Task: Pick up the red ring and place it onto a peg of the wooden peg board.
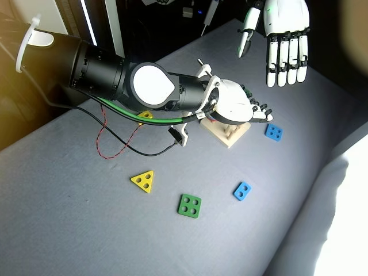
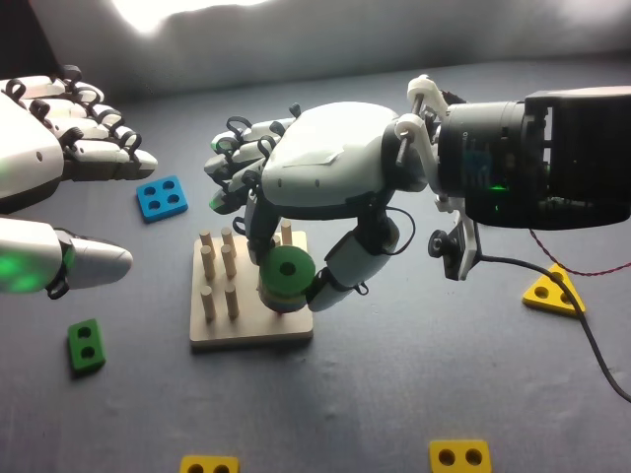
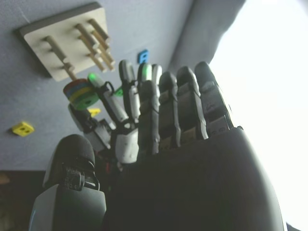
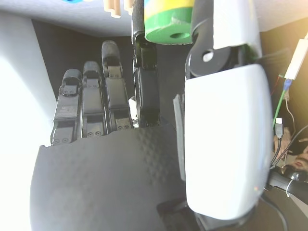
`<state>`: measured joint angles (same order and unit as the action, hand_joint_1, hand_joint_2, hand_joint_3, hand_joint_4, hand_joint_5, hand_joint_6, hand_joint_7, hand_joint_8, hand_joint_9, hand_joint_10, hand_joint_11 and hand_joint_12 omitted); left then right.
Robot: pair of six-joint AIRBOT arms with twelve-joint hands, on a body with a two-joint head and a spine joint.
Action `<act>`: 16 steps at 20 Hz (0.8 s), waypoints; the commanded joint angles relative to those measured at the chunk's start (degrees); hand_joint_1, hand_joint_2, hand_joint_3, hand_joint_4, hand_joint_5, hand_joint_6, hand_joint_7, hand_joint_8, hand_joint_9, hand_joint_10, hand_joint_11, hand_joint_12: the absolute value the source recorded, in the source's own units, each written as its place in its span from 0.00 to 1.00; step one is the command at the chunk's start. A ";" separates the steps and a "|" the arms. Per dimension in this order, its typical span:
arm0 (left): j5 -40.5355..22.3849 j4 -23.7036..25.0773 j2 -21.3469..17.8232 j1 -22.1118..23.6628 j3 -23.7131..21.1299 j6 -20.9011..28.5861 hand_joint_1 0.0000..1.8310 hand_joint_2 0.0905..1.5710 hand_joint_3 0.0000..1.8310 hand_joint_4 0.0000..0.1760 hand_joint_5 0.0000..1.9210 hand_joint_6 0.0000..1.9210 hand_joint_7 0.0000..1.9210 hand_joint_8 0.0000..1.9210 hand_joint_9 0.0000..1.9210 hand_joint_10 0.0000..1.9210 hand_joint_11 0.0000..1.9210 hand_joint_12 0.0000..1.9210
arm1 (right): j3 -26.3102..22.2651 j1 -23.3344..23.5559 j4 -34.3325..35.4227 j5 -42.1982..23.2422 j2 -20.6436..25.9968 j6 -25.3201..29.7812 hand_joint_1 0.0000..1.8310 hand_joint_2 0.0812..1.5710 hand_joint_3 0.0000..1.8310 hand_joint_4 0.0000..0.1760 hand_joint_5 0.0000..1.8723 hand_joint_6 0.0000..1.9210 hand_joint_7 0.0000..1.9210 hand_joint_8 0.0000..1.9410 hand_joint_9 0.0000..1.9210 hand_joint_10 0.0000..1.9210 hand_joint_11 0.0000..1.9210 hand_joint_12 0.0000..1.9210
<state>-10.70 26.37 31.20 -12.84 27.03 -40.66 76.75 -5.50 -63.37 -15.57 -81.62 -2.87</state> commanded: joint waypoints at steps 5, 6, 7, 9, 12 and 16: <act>-4.86 -0.38 -0.80 0.94 0.17 -0.17 0.00 0.81 0.00 0.00 0.14 0.00 0.11 0.00 0.06 0.00 0.00 0.08 | 0.51 0.70 0.66 -2.45 0.45 -0.95 0.60 0.66 0.00 0.26 0.58 0.42 0.17 0.00 0.04 0.00 0.00 0.00; -4.86 -0.38 -0.80 0.94 0.18 -0.17 0.00 0.81 0.00 0.00 0.14 0.00 0.10 0.00 0.06 0.00 0.00 0.07 | 0.55 0.75 0.66 -2.46 0.40 -0.98 0.60 0.66 0.00 0.23 0.58 0.42 0.17 0.00 0.04 0.00 0.00 0.00; -4.86 -0.38 -0.80 0.94 0.21 -0.17 0.00 0.81 0.00 0.00 0.16 0.00 0.13 0.00 0.07 0.00 0.00 0.10 | 0.56 0.80 0.66 -2.46 0.26 -0.98 0.60 0.66 0.00 0.42 0.59 0.41 0.18 0.00 0.06 0.01 0.00 0.00; -4.86 -0.38 -0.80 0.94 0.23 -0.17 0.00 0.81 0.00 0.00 0.16 0.00 0.13 0.00 0.08 0.00 0.00 0.11 | 0.55 0.95 0.66 -2.50 -0.08 -0.98 0.59 0.66 0.00 0.56 0.58 0.43 0.16 0.00 0.02 0.00 0.00 0.00; -4.86 -0.38 -0.80 0.95 0.22 -0.17 0.00 0.81 0.00 0.00 0.15 0.00 0.12 0.00 0.08 0.00 0.00 0.12 | 0.55 1.10 0.66 -2.50 -0.73 -0.98 0.59 0.67 0.00 0.50 0.57 0.45 0.15 0.00 0.02 0.00 0.00 0.00; -4.86 -0.38 -0.80 0.96 0.24 -0.17 0.00 0.81 0.00 0.00 0.14 0.00 0.12 0.00 0.07 0.00 0.00 0.08 | 0.56 1.49 0.66 -2.45 -1.49 -1.23 0.59 0.66 0.00 0.62 0.57 0.44 0.17 0.00 0.03 0.00 0.00 0.00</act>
<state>-10.70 26.39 31.20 -12.49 27.00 -40.66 77.28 -4.84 -64.14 -14.55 -83.48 -4.21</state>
